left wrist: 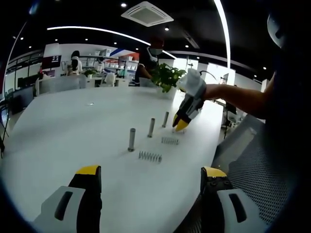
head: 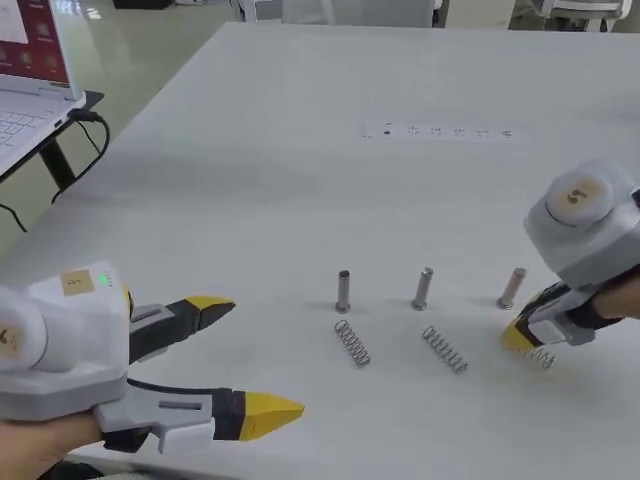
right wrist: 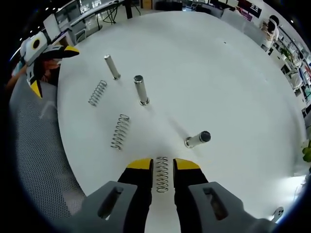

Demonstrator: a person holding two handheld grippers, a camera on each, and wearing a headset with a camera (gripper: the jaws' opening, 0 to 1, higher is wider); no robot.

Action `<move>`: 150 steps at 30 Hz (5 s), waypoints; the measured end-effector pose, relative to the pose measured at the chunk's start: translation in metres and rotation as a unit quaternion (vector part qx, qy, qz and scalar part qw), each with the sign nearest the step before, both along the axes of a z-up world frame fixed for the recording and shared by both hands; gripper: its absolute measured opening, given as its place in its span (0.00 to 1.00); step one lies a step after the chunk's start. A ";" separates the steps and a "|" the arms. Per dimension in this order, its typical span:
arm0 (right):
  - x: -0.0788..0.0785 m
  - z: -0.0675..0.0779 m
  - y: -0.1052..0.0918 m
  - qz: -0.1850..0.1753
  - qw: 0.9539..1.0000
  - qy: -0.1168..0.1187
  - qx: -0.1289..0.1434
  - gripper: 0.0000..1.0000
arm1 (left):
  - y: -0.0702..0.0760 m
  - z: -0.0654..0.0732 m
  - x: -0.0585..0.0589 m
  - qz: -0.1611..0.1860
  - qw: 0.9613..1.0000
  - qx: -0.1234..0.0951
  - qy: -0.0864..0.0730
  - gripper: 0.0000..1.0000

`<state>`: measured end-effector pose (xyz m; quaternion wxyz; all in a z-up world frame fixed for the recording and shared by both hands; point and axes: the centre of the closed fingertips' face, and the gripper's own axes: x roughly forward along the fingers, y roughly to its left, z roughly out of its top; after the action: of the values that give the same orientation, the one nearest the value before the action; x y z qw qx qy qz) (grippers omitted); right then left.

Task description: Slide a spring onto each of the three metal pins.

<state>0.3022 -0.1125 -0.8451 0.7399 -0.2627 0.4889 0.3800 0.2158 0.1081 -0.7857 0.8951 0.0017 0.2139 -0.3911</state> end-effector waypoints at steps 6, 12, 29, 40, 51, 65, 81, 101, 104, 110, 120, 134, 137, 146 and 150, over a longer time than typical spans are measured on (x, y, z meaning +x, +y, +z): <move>0.000 -0.004 -0.001 0.011 1.000 0.004 -0.013 0.13 | 0.001 0.000 0.000 0.003 1.000 0.000 0.000 0.80; 0.001 -0.009 -0.002 0.018 1.000 0.008 -0.024 0.12 | 0.001 -0.001 0.001 0.005 1.000 0.000 0.000 0.80; -0.002 -0.013 -0.001 0.028 0.999 0.021 -0.038 0.09 | -0.001 -0.002 0.000 0.006 1.000 -0.001 0.004 0.80; -0.001 -0.013 -0.002 0.026 0.998 0.029 -0.048 0.08 | 0.001 -0.002 0.003 0.009 1.000 -0.001 0.002 0.80; 0.002 0.001 0.002 0.019 0.999 0.010 -0.029 0.08 | 0.001 -0.002 0.003 0.006 1.000 0.002 0.001 0.80; 0.005 0.019 0.006 0.015 1.000 -0.017 -0.013 0.08 | 0.002 -0.001 0.003 0.003 1.000 0.001 0.000 0.80; 0.010 0.027 0.007 0.005 0.999 -0.039 0.020 0.08 | 0.001 -0.001 0.002 -0.002 1.000 0.004 0.000 0.80; 0.008 0.042 0.021 0.014 0.998 -0.056 0.039 0.08 | -0.002 -0.002 0.001 -0.009 1.000 0.011 0.001 0.80; 0.005 0.050 0.026 0.016 0.997 -0.061 0.053 0.08 | -0.003 -0.002 0.001 -0.012 1.000 0.013 0.000 0.80; -0.001 0.068 0.036 0.020 0.994 -0.071 0.079 0.08 | -0.004 -0.002 -0.001 -0.018 1.000 0.019 -0.001 0.79; -0.013 0.103 0.054 0.023 0.986 -0.093 0.138 0.08 | -0.020 0.023 0.001 -0.040 0.999 0.007 -0.019 0.77; -0.033 0.158 0.081 0.036 0.968 -0.129 0.211 0.08 | -0.056 0.081 0.001 -0.090 0.993 -0.023 -0.075 0.66; -0.038 0.169 0.089 0.043 0.964 -0.137 0.224 0.08 | -0.063 0.090 0.001 -0.100 0.991 -0.034 -0.083 0.65; -0.051 0.184 0.111 0.057 0.955 -0.132 0.260 0.08 | -0.081 0.095 0.006 -0.117 0.989 -0.031 -0.086 0.56; -0.056 0.188 0.118 0.062 0.953 -0.129 0.268 0.08 | -0.089 0.100 0.008 -0.126 0.987 -0.034 -0.093 0.51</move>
<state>0.2459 0.0053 -0.6568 0.8149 -0.1314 0.2523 0.5050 0.2240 0.0186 -0.6859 0.8542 0.0351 0.1145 -0.5059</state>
